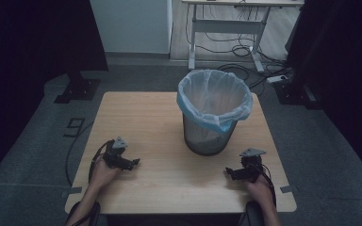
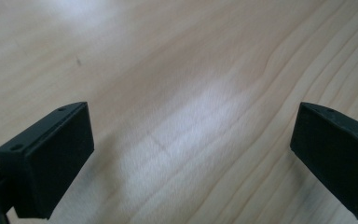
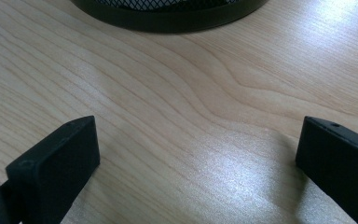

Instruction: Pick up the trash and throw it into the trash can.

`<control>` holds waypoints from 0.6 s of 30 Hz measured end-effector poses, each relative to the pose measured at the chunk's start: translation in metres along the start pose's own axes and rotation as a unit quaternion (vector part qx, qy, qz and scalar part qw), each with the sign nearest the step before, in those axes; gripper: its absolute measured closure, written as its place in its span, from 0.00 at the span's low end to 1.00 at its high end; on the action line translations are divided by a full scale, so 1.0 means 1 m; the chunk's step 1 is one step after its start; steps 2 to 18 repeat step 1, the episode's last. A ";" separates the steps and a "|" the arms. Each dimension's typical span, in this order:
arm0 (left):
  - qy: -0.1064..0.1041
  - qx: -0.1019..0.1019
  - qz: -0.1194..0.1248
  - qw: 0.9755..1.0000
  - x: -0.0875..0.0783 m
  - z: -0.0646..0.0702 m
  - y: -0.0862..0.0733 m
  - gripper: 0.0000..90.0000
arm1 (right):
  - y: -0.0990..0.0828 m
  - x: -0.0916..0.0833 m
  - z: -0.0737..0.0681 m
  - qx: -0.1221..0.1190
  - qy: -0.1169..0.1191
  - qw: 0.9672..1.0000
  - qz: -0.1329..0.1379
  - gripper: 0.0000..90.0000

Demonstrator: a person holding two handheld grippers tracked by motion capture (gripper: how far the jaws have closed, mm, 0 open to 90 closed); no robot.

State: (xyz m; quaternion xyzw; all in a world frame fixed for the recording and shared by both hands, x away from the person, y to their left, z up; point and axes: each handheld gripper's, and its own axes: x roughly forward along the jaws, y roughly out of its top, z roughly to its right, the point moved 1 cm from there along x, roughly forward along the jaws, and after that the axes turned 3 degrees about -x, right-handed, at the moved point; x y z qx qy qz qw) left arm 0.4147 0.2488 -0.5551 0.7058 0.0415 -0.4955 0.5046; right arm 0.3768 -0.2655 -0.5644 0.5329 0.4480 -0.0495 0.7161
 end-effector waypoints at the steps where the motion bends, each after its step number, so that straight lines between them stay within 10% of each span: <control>1: 0.001 0.000 0.003 1.000 -0.001 0.000 0.000 0.00 | 0.000 0.000 0.000 0.000 0.000 1.000 0.000 0.00; 18: 0.001 0.000 0.003 1.000 -0.001 0.000 0.000 0.00 | 0.000 0.000 0.000 0.000 0.000 1.000 0.000 0.00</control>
